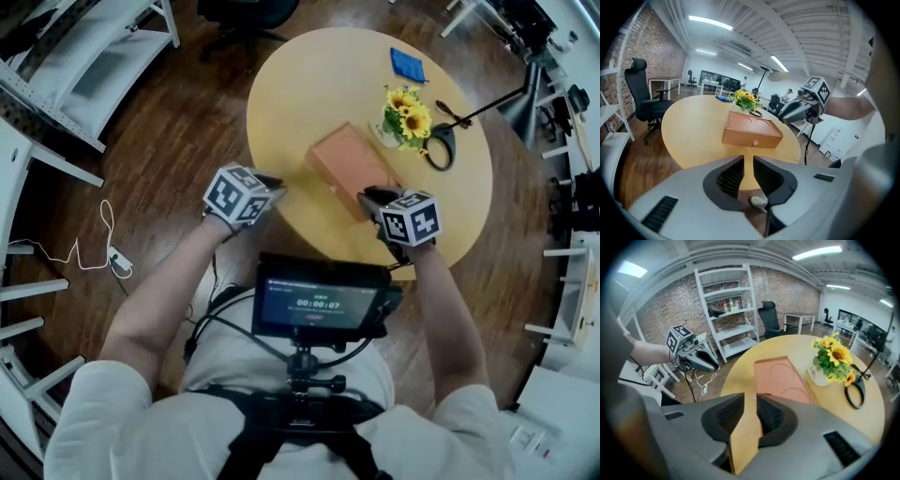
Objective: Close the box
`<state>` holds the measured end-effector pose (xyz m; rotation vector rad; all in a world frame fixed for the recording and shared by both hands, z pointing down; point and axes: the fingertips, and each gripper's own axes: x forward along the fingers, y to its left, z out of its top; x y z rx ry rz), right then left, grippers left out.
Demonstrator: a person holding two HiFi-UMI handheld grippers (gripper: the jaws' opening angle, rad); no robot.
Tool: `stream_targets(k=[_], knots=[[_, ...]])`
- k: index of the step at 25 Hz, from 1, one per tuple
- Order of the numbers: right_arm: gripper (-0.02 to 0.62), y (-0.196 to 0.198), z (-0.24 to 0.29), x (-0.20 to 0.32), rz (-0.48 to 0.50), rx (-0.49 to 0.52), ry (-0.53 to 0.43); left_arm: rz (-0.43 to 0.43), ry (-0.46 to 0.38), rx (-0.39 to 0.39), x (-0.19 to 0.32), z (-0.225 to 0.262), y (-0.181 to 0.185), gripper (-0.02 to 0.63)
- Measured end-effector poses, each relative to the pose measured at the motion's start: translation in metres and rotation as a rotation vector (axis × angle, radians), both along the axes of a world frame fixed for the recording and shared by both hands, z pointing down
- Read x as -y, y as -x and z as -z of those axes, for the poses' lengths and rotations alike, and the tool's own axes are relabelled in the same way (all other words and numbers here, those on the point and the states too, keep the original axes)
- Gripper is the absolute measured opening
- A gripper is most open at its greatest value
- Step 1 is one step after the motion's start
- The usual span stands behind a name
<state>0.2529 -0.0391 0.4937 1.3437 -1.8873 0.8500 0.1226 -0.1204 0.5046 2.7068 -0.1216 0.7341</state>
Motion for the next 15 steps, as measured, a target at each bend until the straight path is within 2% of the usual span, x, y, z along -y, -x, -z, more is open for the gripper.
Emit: stream_targets(k=[5,9,13,15], knots=[[0.101,0.03,-0.006,-0.048,-0.227,0.061,-0.055,-0.13,-0.074,0.026,-0.005,0.018,0.036,0.06],[0.101,0.055,0.003,-0.097,-0.489,0.093,-0.145,-0.23,-0.09,0.042,-0.018,0.03,0.061,0.06],[0.108,0.077,0.014,-0.124,-0.597,0.08,-0.202,-0.242,-0.114,0.044,-0.025,0.041,0.083,0.06],[0.116,0.098,0.012,-0.148,-0.682,0.085,-0.22,-0.274,-0.102,0.039,-0.036,0.039,0.096,0.06]])
